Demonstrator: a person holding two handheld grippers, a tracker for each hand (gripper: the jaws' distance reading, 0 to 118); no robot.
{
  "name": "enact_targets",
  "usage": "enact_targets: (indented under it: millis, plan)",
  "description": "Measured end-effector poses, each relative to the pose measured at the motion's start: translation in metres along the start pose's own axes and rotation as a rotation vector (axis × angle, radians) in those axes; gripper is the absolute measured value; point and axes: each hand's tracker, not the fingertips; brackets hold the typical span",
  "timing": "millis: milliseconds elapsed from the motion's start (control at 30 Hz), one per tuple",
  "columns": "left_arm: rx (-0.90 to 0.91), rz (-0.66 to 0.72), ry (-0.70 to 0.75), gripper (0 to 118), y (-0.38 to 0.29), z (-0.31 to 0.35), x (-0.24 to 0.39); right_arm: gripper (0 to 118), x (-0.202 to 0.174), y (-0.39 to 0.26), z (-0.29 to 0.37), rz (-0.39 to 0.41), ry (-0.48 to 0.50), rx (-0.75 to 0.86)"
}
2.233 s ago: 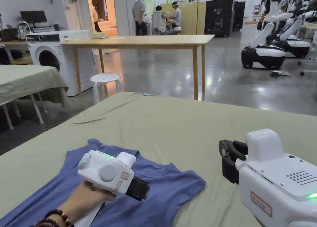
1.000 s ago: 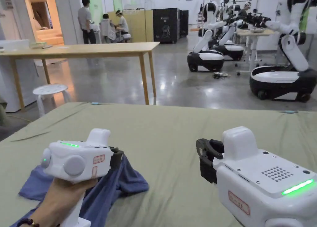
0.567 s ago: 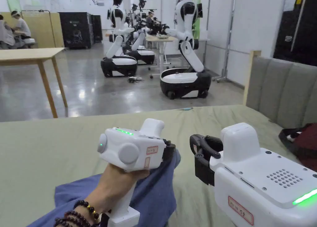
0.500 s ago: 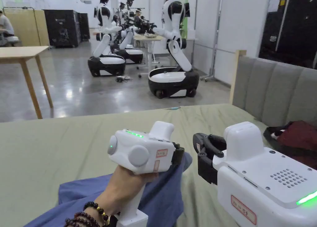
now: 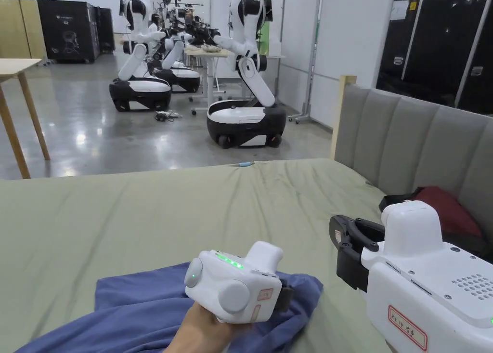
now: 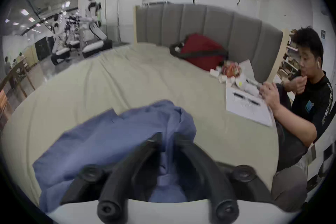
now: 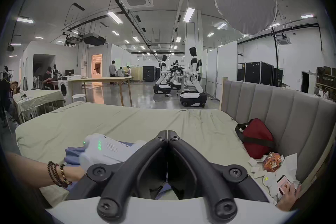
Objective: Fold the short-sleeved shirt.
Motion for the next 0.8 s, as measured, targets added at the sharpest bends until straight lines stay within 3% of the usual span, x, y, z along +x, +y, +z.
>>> enact_targets:
  millis: [33,67,200,400,467,533,567,633,733,800]
  plan:
    - [0.042,0.014,-0.007,98,0.005,0.015,-0.005,0,-0.004,0.001,0.001,0.003,0.001,0.004]
    - [0.07,0.042,-0.006,116,0.01,0.032,-0.01,0,-0.008,0.003,0.001,0.007,0.006,0.009]
    - [0.214,0.076,0.077,115,0.009,0.115,-0.029,0,-0.023,0.008,0.003,0.001,0.037,0.027]
    - [0.318,0.156,0.291,113,-0.056,0.256,-0.071,0,-0.052,0.01,0.003,0.026,0.098,0.043]
    - [0.332,0.165,0.402,96,-0.085,0.293,-0.081,0,-0.061,0.008,0.0,0.03,0.111,0.044]
    - [0.331,0.196,0.535,38,-0.114,0.322,-0.091,0,-0.068,0.006,-0.002,0.026,0.123,0.039]
    - [0.318,0.232,0.598,1,-0.129,0.336,-0.098,0,-0.072,0.005,-0.003,0.03,0.126,0.029]
    - [0.324,0.309,0.679,0,-0.154,0.355,-0.107,0,-0.078,0.002,-0.004,0.045,0.131,0.018]
    - [0.343,0.451,0.664,0,-0.182,0.378,-0.124,0,-0.084,-0.002,-0.004,0.063,0.147,0.004]
    - [0.325,0.47,0.681,0,-0.186,0.381,-0.131,0,-0.087,-0.003,-0.004,0.067,0.146,-0.002]
